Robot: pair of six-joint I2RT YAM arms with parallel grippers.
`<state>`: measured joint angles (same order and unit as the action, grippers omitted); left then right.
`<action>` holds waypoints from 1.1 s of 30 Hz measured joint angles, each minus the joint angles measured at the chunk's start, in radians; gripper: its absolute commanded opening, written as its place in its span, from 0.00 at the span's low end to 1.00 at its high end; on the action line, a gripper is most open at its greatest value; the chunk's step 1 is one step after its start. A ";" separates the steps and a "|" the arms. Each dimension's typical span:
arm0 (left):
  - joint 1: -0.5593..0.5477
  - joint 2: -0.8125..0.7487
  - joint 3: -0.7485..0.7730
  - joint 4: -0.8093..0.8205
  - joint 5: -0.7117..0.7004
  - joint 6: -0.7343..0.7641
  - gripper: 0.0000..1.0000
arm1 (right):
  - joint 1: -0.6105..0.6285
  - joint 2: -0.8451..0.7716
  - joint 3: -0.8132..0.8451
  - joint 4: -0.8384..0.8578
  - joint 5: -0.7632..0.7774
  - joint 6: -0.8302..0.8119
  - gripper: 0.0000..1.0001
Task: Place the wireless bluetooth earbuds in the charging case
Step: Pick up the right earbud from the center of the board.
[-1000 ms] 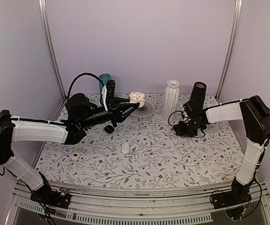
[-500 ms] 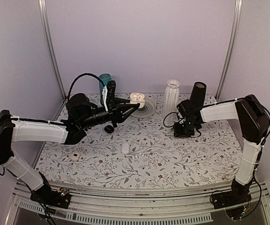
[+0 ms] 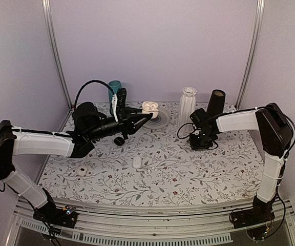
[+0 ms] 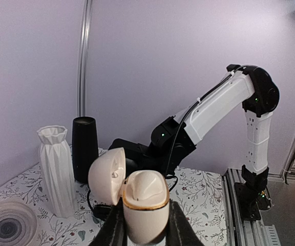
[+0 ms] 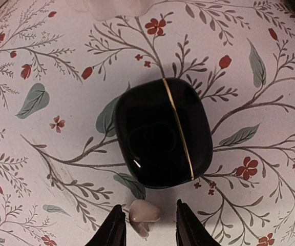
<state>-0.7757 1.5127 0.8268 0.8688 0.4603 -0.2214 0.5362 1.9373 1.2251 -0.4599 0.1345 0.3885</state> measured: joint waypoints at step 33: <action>0.000 0.000 0.000 0.000 0.001 -0.007 0.00 | 0.002 0.058 0.074 -0.053 0.014 -0.017 0.26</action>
<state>-0.7757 1.5127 0.8268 0.8692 0.4610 -0.2287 0.5385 1.9949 1.2991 -0.5125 0.1482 0.3717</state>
